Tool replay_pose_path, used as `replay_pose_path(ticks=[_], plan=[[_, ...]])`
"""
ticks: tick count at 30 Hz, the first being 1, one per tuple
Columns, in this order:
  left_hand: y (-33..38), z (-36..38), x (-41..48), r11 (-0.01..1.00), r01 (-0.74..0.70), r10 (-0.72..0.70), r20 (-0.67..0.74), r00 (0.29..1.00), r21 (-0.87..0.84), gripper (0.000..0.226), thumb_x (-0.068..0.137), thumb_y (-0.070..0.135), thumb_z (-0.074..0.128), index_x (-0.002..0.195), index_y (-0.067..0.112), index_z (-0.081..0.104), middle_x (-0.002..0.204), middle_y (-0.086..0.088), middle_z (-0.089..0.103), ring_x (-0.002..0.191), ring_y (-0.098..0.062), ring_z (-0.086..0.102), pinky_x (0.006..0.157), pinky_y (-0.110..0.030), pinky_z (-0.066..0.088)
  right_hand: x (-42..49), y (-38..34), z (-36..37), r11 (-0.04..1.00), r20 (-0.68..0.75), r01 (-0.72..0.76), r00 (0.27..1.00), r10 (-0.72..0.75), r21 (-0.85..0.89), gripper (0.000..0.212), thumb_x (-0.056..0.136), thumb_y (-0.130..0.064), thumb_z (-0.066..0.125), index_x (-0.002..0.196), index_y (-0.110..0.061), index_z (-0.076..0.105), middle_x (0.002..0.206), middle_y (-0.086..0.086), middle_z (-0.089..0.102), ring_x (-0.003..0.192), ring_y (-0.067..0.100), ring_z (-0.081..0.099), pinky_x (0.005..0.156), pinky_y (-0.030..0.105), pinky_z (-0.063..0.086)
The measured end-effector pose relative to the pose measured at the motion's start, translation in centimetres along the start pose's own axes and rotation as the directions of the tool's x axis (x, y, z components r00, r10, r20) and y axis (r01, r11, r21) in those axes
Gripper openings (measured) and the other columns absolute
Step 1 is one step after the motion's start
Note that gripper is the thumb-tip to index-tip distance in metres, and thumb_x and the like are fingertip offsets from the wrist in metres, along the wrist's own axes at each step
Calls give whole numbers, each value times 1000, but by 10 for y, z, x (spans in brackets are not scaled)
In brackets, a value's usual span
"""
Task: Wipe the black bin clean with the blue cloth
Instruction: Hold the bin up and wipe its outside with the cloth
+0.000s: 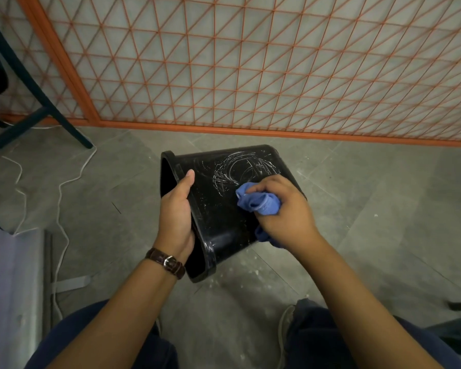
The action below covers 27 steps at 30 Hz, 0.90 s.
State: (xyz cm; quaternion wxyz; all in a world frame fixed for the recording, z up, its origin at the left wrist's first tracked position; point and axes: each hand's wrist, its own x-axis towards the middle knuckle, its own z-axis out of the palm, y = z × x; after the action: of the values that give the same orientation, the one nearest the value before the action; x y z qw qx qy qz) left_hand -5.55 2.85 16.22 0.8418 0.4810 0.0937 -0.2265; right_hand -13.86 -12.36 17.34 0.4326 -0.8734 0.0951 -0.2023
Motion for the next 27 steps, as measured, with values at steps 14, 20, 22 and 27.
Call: replay_pose_path(ticks=[14, 20, 22, 27], plan=[[0, 1, 0, 997, 17, -17, 4, 1000, -69, 55, 81, 40, 65, 119, 1, 61, 120, -22, 63, 109, -36, 62, 101, -51, 44, -14, -10, 17, 988, 185, 154, 972, -146, -27, 45, 63, -8, 73, 106, -20, 67, 106, -10, 54, 102, 13, 54, 89, 31, 47], [2, -4, 2, 999, -21, 22, 26, 999, -45, 51, 84, 38, 61, 121, 2, 60, 122, -21, 63, 113, -35, 60, 102, -50, 43, -11, -8, 10, 994, 273, 95, 956, -108, 60, 38, 60, 4, 73, 91, -18, 71, 99, -10, 57, 95, 7, 58, 82, 29, 51], [0, -4, 3, 999, -10, 11, 30, 999, -37, 47, 88, 37, 56, 120, 2, 60, 120, -20, 64, 111, -34, 61, 102, -50, 44, -8, -6, 8, 997, 160, 61, 985, -66, 37, 33, 63, -1, 71, 90, -20, 71, 97, -9, 58, 94, 10, 58, 80, 29, 50], [-2, -1, 2, 998, 29, -30, -14, 999, -59, 75, 67, 50, 74, 119, -3, 59, 122, -26, 60, 113, -39, 59, 102, -53, 42, -21, -16, 27, 983, 282, 171, 948, -146, -68, 57, 65, -13, 76, 119, -24, 61, 118, -14, 47, 106, 12, 46, 93, 16, 34]])
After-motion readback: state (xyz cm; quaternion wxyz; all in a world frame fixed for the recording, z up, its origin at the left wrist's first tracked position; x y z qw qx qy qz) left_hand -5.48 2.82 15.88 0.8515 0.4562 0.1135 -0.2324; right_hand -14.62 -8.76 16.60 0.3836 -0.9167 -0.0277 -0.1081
